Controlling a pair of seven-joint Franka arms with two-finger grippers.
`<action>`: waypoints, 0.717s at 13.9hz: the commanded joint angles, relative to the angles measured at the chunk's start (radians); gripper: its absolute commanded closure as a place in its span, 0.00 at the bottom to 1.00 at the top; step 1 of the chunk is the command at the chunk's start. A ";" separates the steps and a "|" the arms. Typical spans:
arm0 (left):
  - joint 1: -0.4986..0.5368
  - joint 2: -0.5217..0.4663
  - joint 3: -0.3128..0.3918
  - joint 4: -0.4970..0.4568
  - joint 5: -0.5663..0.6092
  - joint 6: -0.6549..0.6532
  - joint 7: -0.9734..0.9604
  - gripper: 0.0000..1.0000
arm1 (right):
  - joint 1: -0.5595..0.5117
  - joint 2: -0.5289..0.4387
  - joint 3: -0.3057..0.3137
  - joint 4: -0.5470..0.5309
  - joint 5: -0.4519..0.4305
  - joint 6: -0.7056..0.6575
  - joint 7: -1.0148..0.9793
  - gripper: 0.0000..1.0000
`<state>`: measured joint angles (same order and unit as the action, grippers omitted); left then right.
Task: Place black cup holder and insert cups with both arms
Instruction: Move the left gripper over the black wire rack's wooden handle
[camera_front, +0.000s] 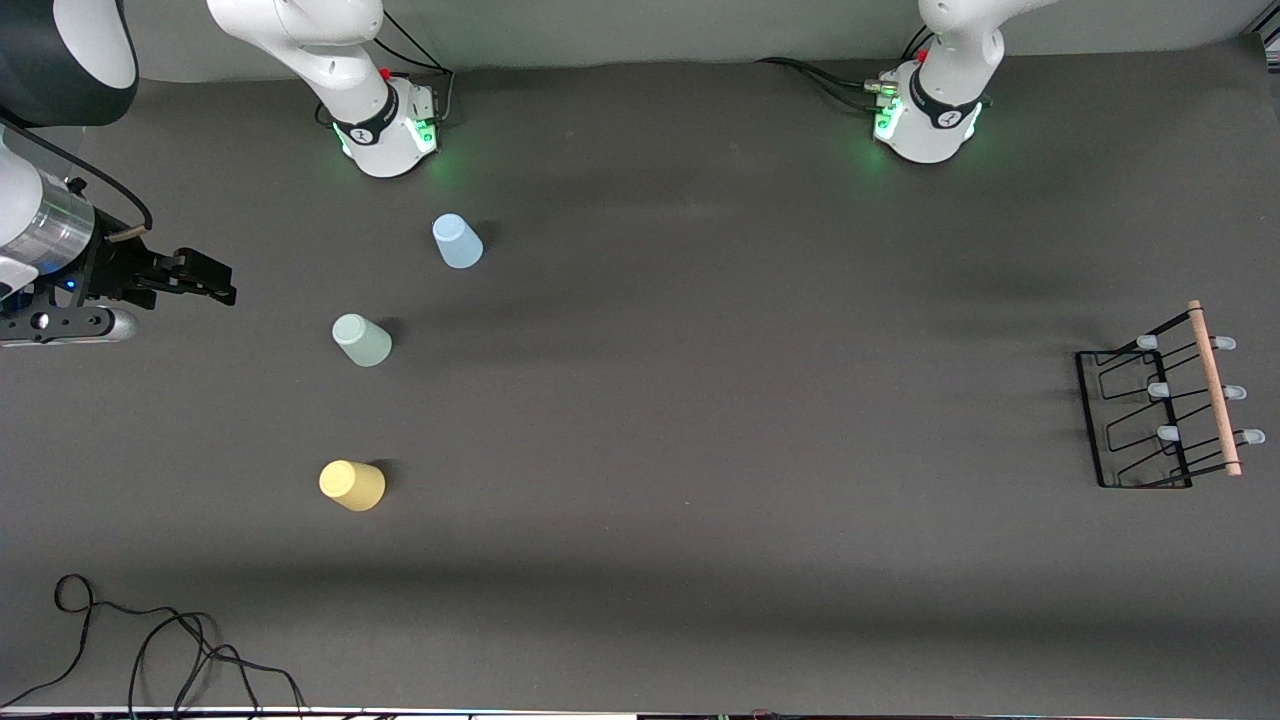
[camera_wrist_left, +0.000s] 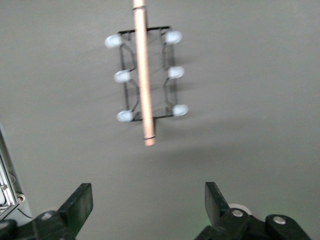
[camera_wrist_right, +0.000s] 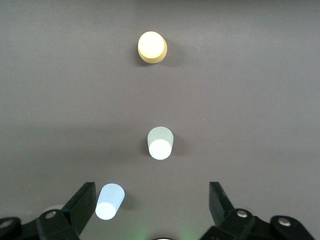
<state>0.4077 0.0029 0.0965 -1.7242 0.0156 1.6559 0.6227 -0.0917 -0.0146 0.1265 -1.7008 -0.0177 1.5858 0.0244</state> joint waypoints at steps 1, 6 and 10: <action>0.031 -0.023 -0.017 -0.072 0.017 0.065 0.043 0.00 | -0.006 -0.016 0.002 -0.008 0.001 -0.010 -0.023 0.00; 0.022 0.002 -0.020 -0.291 0.015 0.364 0.043 0.00 | -0.006 -0.016 0.001 -0.008 0.001 -0.004 -0.023 0.00; 0.002 0.103 -0.023 -0.334 0.015 0.510 0.043 0.00 | -0.008 -0.005 0.001 0.000 0.001 -0.004 -0.034 0.00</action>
<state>0.4268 0.0806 0.0689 -2.0255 0.0163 2.0963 0.6589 -0.0919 -0.0145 0.1263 -1.7017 -0.0177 1.5859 0.0223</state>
